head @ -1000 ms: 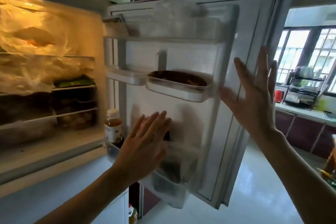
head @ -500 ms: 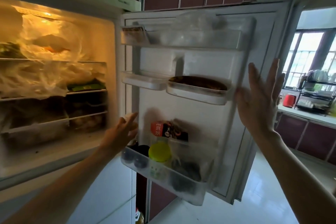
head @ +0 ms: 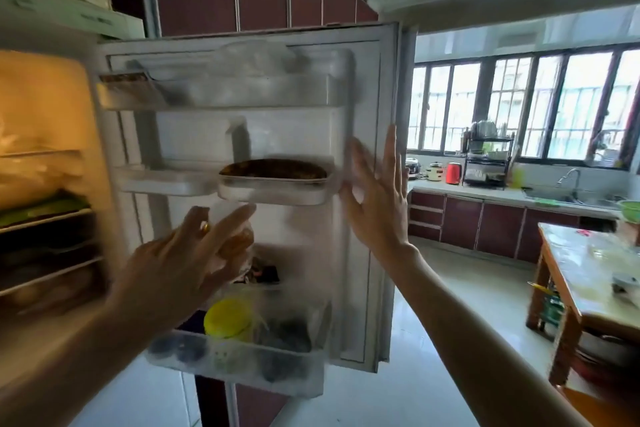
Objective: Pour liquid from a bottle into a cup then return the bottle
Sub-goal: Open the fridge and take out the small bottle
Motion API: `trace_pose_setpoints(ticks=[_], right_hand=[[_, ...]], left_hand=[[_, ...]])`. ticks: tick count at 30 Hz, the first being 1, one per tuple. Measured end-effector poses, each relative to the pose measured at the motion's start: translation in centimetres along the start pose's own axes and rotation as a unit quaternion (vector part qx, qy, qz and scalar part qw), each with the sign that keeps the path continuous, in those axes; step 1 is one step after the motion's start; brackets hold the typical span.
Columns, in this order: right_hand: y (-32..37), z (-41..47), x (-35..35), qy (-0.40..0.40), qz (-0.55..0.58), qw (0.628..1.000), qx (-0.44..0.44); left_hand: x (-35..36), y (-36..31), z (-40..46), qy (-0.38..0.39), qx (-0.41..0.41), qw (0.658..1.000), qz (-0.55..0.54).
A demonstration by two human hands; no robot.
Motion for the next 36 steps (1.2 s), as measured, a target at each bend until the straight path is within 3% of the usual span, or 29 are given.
trace_pose_setpoints(ticks=[5,6,8,10,12,14,16,19,21,25,28,33,36], right_hand=[[0.3,-0.2,-2.2,-0.021,0.077,0.994,-0.069],[-0.2,-0.2,-2.9,-0.026,0.120,0.991,-0.058],[-1.7,-0.6,-4.4,-0.011,0.226,0.973,0.045],[-3.1,-1.8,-5.8,0.023,0.366,0.914,0.175],[-4.2,-3.3,-7.3,0.050,0.494,0.833,0.243],[-5.5,-4.3,-8.3,0.075,0.520,0.805,0.275],[-6.7,-4.5,-8.9,0.087,0.472,0.834,0.273],[-9.4,-5.1,-9.3,0.074,0.400,0.864,0.298],[-11.0,-6.2,-8.9,0.072,0.372,0.865,0.328],[-13.6,-8.4,-8.0,0.045,0.293,0.879,0.374],[-14.4,-9.4,-7.6,0.026,0.257,0.886,0.386],[-14.5,-9.2,-7.2,0.020,0.150,0.933,0.326],[-13.6,-8.7,-7.3,0.026,0.122,0.943,0.307]], left_hand=[[-2.7,-8.4,6.1,-0.060,0.031,0.990,-0.122],[-2.8,-9.6,7.3,-0.065,0.026,0.987,-0.142],[-2.2,-12.1,10.0,-0.056,0.015,0.981,-0.183],[-1.6,-14.1,12.4,-0.050,0.014,0.975,-0.214],[-0.5,-15.7,14.1,-0.024,0.017,0.972,-0.234],[0.9,-16.9,15.8,0.012,0.021,0.964,-0.264],[2.3,-18.0,17.5,0.033,0.038,0.957,-0.286],[4.0,-19.9,20.9,-0.036,0.149,0.982,-0.107],[5.2,-20.7,22.4,-0.065,0.202,0.977,-0.008],[10.3,-20.7,22.1,0.011,0.318,0.935,0.156],[12.4,-19.6,20.8,0.071,0.329,0.915,0.224],[11.2,-19.8,20.1,0.068,0.314,0.919,0.227],[8.4,-20.4,18.9,0.057,0.307,0.923,0.226]])
Point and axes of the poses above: each hand's wrist, its own z-axis towards the middle knuckle, its own x-axis out of the palm, y = z × x, the point moved 8 cm from there along z, towards the middle knuckle, and after that the axes turned 10 degrees about -y, right-handed, at the moved point
